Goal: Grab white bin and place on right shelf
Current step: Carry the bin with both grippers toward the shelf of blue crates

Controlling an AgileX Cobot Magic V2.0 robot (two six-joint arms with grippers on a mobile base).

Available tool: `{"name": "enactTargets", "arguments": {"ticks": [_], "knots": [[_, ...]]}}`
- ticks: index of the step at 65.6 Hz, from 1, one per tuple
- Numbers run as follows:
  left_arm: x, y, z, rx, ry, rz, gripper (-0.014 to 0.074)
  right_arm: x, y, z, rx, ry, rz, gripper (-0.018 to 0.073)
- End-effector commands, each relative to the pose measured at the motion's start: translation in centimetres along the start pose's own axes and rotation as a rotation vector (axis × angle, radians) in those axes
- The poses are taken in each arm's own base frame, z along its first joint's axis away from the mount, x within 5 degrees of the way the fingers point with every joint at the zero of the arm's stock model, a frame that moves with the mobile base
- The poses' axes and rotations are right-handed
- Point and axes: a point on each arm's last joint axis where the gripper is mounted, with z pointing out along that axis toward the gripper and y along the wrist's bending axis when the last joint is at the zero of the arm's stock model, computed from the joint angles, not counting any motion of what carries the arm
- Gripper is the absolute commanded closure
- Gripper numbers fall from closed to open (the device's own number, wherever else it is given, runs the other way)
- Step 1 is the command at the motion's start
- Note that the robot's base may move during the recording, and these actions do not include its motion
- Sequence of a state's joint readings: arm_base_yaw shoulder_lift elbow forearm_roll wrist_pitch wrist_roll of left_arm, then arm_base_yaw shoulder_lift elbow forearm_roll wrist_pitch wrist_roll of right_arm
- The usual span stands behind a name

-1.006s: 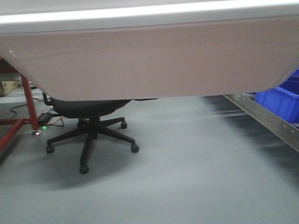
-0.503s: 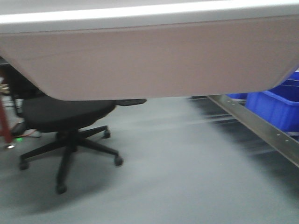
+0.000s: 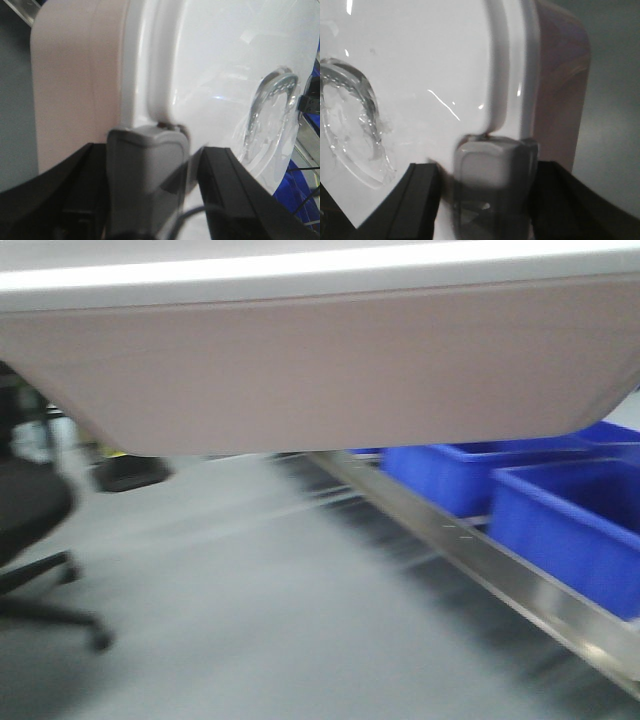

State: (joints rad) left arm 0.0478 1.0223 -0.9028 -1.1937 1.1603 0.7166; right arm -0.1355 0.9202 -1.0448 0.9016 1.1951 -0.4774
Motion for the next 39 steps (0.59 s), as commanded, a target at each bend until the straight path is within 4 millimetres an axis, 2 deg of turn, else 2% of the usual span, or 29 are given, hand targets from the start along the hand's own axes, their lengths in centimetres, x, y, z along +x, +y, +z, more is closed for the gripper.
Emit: {"name": "enactTargets", "arguments": {"ticks": [1,39], "knots": [[-0.51,-3.38,-0.62,0.241,-0.01,-0.003,0.0348,-0.26,2.77,-0.94,-0.204,-0.001,-0.002,0.0132],[-0.51,-3.38,-0.62,0.241,-0.01,-0.003,0.0348,-0.27,2.77,-0.94,-0.203,-0.002,-0.002,0.0132]]}}
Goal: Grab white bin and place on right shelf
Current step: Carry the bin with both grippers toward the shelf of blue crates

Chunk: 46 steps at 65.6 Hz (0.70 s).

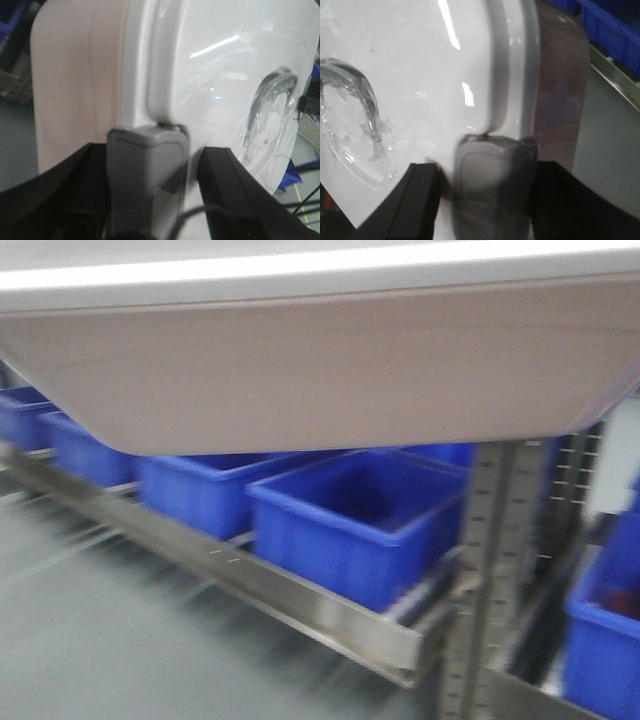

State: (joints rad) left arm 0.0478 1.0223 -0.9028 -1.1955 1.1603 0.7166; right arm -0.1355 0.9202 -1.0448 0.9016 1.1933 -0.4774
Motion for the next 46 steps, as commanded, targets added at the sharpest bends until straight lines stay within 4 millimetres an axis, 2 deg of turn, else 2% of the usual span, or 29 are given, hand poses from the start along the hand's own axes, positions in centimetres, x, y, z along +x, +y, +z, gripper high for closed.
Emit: {"name": "enactTargets", "arguments": {"ticks": [1,46], "knots": [[-0.49,-3.37,-0.62,0.239,-0.009,-0.003,0.0348,-0.25,2.77,-0.94,-0.204,-0.001,-0.002,0.0132],[-0.49,-3.37,-0.62,0.239,-0.009,-0.003,0.0348,-0.25,2.77,-0.94,-0.204,-0.001,-0.002,0.0132]]}}
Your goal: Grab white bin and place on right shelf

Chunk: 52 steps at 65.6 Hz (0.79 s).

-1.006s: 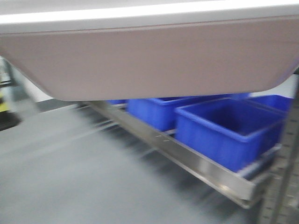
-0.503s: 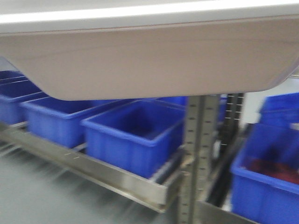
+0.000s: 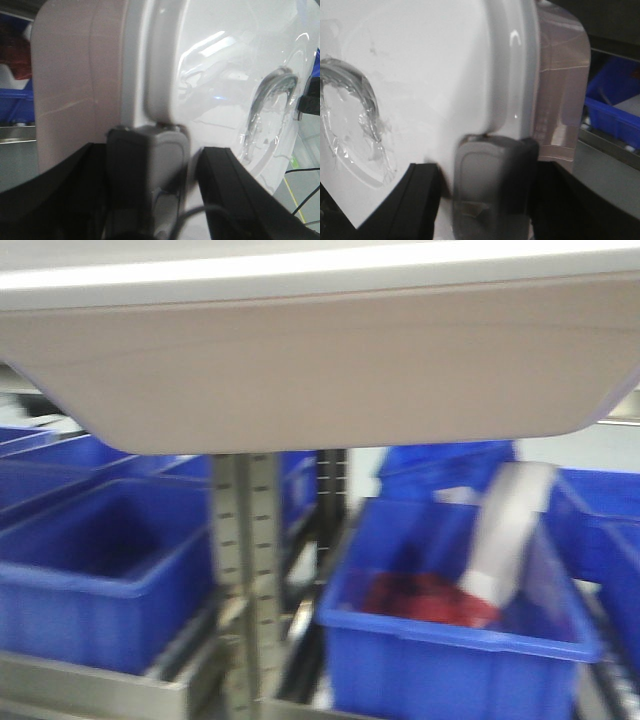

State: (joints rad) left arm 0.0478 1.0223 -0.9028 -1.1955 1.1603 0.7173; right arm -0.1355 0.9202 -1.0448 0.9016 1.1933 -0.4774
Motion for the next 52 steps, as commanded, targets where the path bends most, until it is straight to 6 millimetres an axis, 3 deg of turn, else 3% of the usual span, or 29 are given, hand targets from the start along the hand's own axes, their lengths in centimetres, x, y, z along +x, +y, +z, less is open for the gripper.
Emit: {"name": "enactTargets", "arguments": {"ticks": [1,52], "knots": [[-0.5,-3.37,-0.62,0.239,-0.009,-0.003,0.0348,-0.25,2.77,-0.94,-0.204,-0.001,-0.002,0.0132],[-0.5,-3.37,-0.62,0.239,-0.009,-0.003,0.0348,-0.25,2.77,-0.94,-0.204,-0.001,-0.002,0.0132]]}}
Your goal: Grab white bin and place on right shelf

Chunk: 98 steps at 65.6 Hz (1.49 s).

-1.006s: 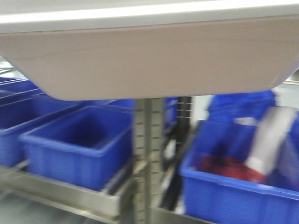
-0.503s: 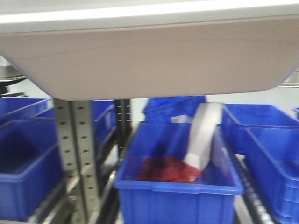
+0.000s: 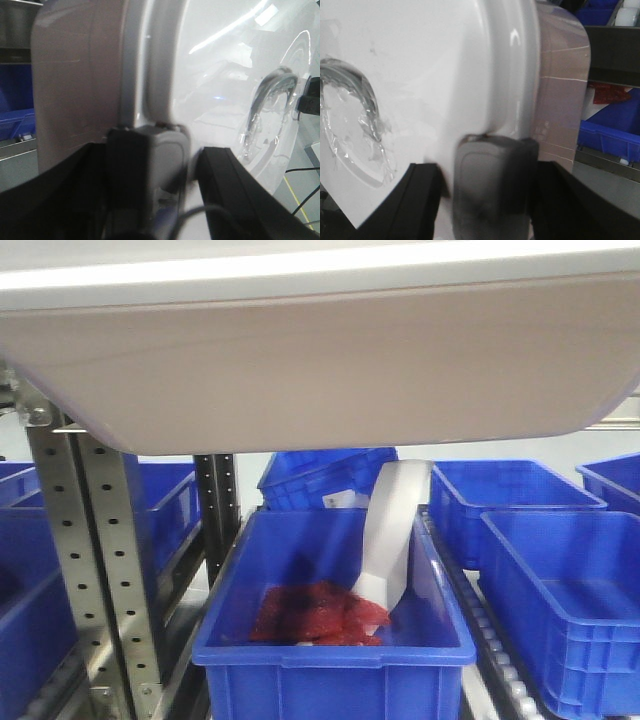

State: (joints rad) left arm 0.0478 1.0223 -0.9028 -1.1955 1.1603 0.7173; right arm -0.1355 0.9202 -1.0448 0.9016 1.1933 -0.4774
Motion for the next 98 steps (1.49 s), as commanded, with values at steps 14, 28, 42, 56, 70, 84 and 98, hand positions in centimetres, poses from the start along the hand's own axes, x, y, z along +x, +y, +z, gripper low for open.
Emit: {"name": "enactTargets", "arguments": {"ticks": [14,28,42,56,70,84,98], "knots": [[-0.5,-3.37,-0.62,0.239,-0.009,-0.003,0.0348,-0.25,2.77,-0.94,-0.204,-0.001,-0.002,0.0132],[-0.5,-3.37,-0.62,0.239,-0.009,-0.003,0.0348,-0.25,2.77,-0.94,-0.204,-0.001,-0.002,0.0132],[-0.5,-3.37,-0.62,0.239,-0.009,-0.003,0.0348,-0.25,2.77,-0.94,-0.204,-0.001,-0.002,0.0132],[-0.5,-3.37,-0.62,0.239,-0.009,-0.003,0.0348,-0.25,2.77,-0.94,-0.204,-0.001,-0.002,0.0132],[-0.5,-3.37,-0.62,0.239,-0.009,-0.003,0.0348,-0.25,2.77,-0.94,-0.204,-0.001,-0.002,0.0132],[-0.5,-3.37,-0.62,0.239,-0.009,-0.003,0.0348,-0.33,2.77,-0.94,-0.204,-0.009,0.0,0.0132],[-0.5,-3.37,-0.62,0.239,-0.009,-0.003,0.0348,-0.38,2.75,-0.94,-0.201,-0.014,0.001,0.0132]]}}
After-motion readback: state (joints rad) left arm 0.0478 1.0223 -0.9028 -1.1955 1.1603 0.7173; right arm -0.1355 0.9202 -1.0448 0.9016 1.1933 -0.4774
